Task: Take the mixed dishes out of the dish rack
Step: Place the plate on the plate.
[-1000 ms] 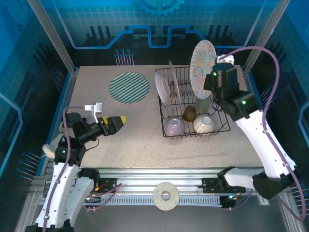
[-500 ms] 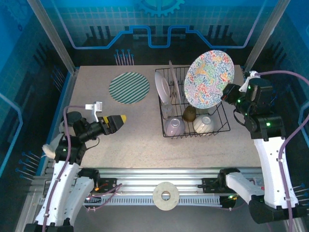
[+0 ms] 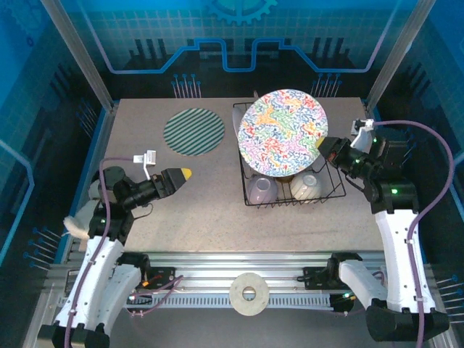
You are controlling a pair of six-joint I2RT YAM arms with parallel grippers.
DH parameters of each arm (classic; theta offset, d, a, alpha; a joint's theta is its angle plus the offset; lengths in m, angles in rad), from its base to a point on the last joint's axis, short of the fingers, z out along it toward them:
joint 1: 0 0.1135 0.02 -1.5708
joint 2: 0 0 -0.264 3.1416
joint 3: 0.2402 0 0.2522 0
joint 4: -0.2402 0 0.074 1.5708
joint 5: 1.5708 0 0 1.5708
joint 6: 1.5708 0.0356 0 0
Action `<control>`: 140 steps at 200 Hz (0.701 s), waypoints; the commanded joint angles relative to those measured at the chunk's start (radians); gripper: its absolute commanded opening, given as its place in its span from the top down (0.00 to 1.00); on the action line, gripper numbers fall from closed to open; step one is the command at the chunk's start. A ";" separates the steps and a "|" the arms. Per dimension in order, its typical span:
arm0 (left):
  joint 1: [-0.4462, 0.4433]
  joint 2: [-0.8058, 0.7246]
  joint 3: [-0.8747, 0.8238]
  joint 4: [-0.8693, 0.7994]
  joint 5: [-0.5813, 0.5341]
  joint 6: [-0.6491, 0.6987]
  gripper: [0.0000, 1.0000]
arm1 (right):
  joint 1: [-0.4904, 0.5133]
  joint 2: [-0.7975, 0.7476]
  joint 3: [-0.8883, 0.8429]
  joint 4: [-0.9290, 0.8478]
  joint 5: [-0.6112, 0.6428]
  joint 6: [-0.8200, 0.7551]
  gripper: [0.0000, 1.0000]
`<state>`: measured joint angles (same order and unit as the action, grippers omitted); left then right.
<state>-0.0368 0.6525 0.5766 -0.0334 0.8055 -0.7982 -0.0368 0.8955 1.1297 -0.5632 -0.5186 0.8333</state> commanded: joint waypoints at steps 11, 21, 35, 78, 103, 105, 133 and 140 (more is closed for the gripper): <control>-0.045 -0.001 -0.029 0.141 0.023 -0.103 0.01 | 0.004 -0.023 -0.047 0.147 -0.166 0.069 1.00; -0.065 0.011 -0.025 0.152 0.013 -0.106 0.01 | 0.013 -0.023 -0.055 0.148 -0.169 0.068 1.00; -0.100 0.032 -0.017 0.169 -0.005 -0.109 0.01 | 0.030 -0.021 -0.062 0.149 -0.172 0.066 1.00; -0.222 0.127 0.008 0.230 -0.092 -0.110 0.02 | 0.083 -0.010 -0.085 0.169 -0.173 0.081 1.00; -0.293 0.192 0.021 0.297 -0.138 -0.118 0.04 | 0.098 -0.010 -0.098 0.174 -0.172 0.089 1.00; -0.299 0.197 0.022 0.305 -0.141 -0.120 0.04 | 0.099 -0.010 -0.101 0.174 -0.172 0.089 1.00; -0.361 0.256 0.027 0.414 -0.175 -0.141 0.07 | 0.102 -0.008 -0.114 0.179 -0.180 0.095 1.00; -0.373 0.272 0.034 0.419 -0.187 -0.142 0.10 | 0.102 -0.009 -0.117 0.184 -0.185 0.099 1.00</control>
<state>-0.3691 0.8925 0.5625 0.2604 0.6750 -0.9203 0.0525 0.8940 1.0164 -0.4568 -0.6571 0.9058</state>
